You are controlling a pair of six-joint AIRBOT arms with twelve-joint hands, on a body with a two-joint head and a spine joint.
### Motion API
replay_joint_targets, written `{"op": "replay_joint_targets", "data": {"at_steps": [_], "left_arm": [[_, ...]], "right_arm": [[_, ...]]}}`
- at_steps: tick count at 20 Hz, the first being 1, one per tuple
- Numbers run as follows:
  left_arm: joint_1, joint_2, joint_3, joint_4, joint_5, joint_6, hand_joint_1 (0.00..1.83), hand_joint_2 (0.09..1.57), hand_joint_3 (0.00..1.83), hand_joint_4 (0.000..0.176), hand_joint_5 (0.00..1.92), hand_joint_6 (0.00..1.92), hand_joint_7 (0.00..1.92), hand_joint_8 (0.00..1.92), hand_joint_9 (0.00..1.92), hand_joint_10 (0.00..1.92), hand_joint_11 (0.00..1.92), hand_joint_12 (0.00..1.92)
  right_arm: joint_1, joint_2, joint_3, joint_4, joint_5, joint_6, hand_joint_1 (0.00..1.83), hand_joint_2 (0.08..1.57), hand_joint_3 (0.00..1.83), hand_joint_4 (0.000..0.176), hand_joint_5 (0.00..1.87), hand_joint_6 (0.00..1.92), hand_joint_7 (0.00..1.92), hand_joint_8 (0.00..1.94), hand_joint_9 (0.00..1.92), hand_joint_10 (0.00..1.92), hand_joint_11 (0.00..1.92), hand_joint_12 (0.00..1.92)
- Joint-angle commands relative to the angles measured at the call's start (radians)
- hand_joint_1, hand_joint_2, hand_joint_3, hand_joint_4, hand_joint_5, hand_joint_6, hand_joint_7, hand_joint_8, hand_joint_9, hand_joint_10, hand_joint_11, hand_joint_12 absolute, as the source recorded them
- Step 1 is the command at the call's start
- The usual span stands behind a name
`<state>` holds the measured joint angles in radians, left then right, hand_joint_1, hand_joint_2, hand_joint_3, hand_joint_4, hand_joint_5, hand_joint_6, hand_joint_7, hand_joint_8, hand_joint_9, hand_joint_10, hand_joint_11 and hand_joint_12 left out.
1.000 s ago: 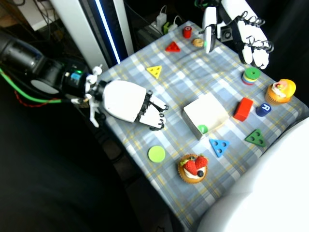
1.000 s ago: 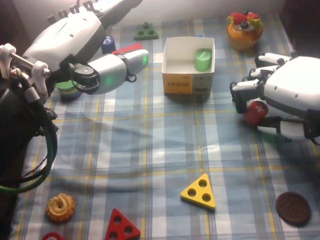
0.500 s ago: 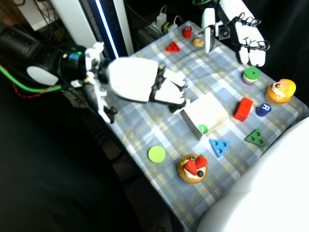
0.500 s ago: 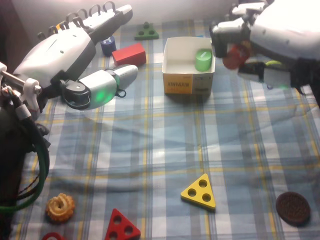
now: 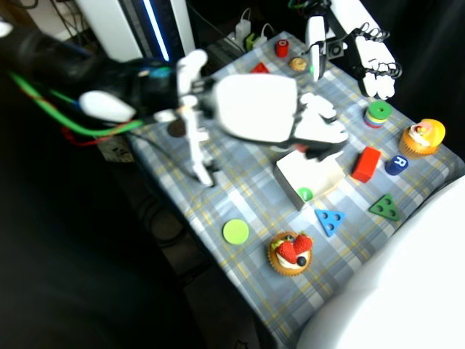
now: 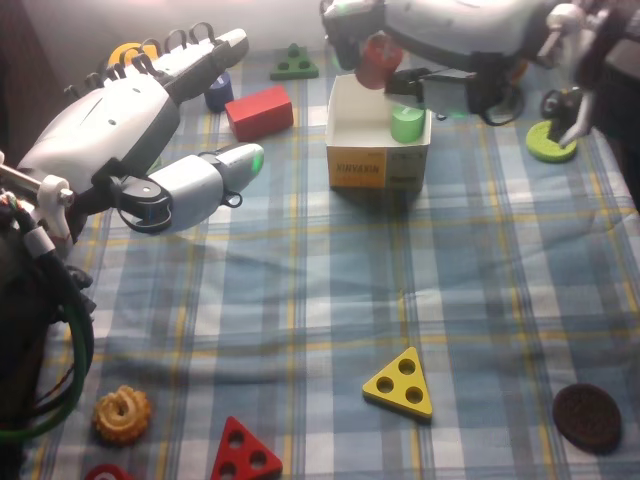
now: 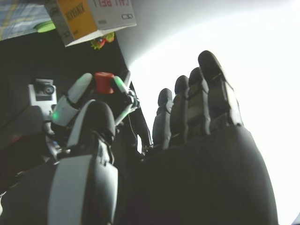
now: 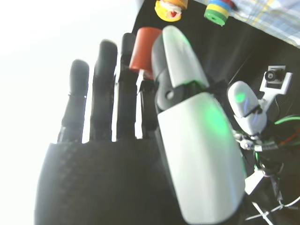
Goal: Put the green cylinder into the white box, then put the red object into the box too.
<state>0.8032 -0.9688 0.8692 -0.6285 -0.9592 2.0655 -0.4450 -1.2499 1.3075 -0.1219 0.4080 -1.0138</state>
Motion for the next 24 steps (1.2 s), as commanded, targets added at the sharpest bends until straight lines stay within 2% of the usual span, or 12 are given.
{"op": "replay_joint_targets", "data": {"at_steps": [1,2,3,5,8,13,15,16,17,18,20,24], "left_arm": [[0.0,-0.005,-0.003,0.037,-0.11,-0.008,0.6,1.34,0.0,0.062,0.15,0.0,0.15,0.0,0.11,0.01,0.0,0.66],[0.004,-0.006,-0.003,0.034,-0.112,-0.008,0.61,1.33,0.0,0.06,0.16,0.0,0.15,0.0,0.11,0.01,0.0,0.67],[0.007,-0.007,-0.003,0.031,-0.114,-0.008,0.59,1.34,0.0,0.071,0.14,0.0,0.14,0.0,0.09,0.0,0.0,0.62],[0.013,-0.007,-0.002,0.025,-0.115,-0.008,0.59,1.33,0.0,0.053,0.16,0.0,0.15,0.0,0.11,0.01,0.0,0.71],[0.016,-0.007,-0.003,0.023,-0.115,-0.009,0.56,1.33,0.0,0.064,0.16,0.0,0.16,0.0,0.13,0.01,0.0,0.75],[0.019,-0.003,-0.005,0.019,-0.118,-0.009,0.56,1.34,0.0,0.062,0.16,0.0,0.16,0.0,0.11,0.0,0.0,0.59],[0.022,0.002,-0.011,0.019,-0.125,-0.009,0.57,1.34,0.0,0.068,0.15,0.0,0.15,0.0,0.1,0.0,0.0,0.57],[0.022,0.004,-0.013,0.019,-0.129,-0.009,0.56,1.34,0.0,0.049,0.17,0.0,0.16,0.0,0.12,0.01,0.0,0.65],[0.023,0.006,-0.015,0.019,-0.133,-0.011,0.56,1.34,0.0,0.044,0.17,0.01,0.17,0.0,0.12,0.01,0.0,0.66],[0.024,0.008,-0.015,0.02,-0.135,-0.026,0.6,1.33,0.0,0.034,0.18,0.0,0.18,0.0,0.13,0.01,0.0,0.73],[0.032,0.019,-0.016,0.031,-0.148,-0.072,0.56,1.33,0.0,0.059,0.13,0.0,0.16,0.0,0.12,0.0,0.0,0.67],[0.047,0.042,-0.02,0.062,-0.183,-0.166,0.53,1.34,0.0,0.096,0.0,0.0,0.05,0.0,0.05,0.0,0.0,0.37]], "right_arm": [[0.018,-0.007,0.016,0.01,0.074,-0.001,1.18,1.26,0.0,0.0,0.62,1.36,0.82,1.44,0.37,1.43,0.04,1.84],[0.02,-0.023,0.036,0.013,0.056,-0.001,1.18,1.27,0.0,0.0,0.57,1.41,0.82,1.43,0.34,1.33,0.01,1.72],[0.021,-0.03,0.044,0.013,0.05,-0.001,1.28,1.22,0.0,0.0,0.38,0.92,0.79,1.35,0.26,1.12,0.0,1.39],[0.021,-0.037,0.048,0.013,0.046,-0.001,0.93,1.14,0.0,0.01,0.17,0.31,0.28,0.28,0.08,0.59,0.0,0.34],[0.029,-0.036,0.038,0.013,0.047,-0.008,0.79,1.15,0.0,0.084,0.06,0.05,0.05,0.0,0.02,0.17,0.0,0.47],[0.045,0.018,-0.019,0.013,0.093,-0.017,0.67,1.17,0.0,0.022,0.02,0.01,0.0,0.0,0.02,0.01,0.0,0.0],[0.046,0.062,-0.059,0.014,0.133,-0.017,0.62,1.17,0.0,0.016,0.04,0.0,0.02,0.01,0.06,0.27,0.0,0.7],[0.046,0.08,-0.078,0.015,0.152,-0.017,0.56,1.17,0.0,0.017,0.02,0.01,0.03,0.01,0.01,0.38,0.0,0.98],[0.046,0.1,-0.1,0.017,0.18,-0.017,0.56,1.17,0.0,0.018,0.01,0.01,0.02,0.0,0.0,0.36,0.0,1.04],[0.046,0.127,-0.125,0.02,0.208,-0.017,0.55,1.19,0.0,0.033,0.0,0.0,0.0,0.0,0.0,0.07,0.0,0.88],[0.036,0.201,-0.185,0.021,0.263,-0.018,0.47,1.2,0.0,0.083,0.0,0.0,0.0,0.0,0.0,0.0,0.0,0.51],[-0.04,0.322,-0.27,0.044,0.379,-0.019,0.48,1.21,0.0,0.111,0.0,0.0,0.0,0.0,0.0,0.0,0.0,0.01]]}}
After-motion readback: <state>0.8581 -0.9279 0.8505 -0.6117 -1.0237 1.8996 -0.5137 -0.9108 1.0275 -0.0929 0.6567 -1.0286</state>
